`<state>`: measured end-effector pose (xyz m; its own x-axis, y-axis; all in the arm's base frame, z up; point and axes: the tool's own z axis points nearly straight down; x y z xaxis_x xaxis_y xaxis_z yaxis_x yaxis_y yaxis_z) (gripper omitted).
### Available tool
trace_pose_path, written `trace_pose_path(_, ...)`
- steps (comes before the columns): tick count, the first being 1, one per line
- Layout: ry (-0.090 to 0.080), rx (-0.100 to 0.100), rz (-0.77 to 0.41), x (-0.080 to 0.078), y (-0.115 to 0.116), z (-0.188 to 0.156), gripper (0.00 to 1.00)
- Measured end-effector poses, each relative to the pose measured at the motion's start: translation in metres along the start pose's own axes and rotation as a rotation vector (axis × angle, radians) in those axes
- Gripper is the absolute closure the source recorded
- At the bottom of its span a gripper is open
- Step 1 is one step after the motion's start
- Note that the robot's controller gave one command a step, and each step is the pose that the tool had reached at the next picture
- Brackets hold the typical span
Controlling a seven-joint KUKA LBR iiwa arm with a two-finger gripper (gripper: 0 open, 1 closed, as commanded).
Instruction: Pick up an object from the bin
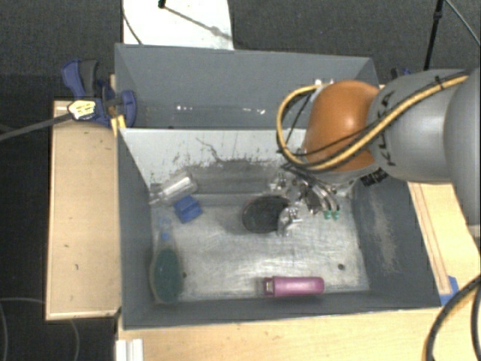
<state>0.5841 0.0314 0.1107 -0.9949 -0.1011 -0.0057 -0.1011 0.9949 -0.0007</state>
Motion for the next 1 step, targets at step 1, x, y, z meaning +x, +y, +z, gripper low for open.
trace_pose_path(1, -0.001, 0.000, -0.002, -0.0011, 0.0000, -0.0390, 1.00)
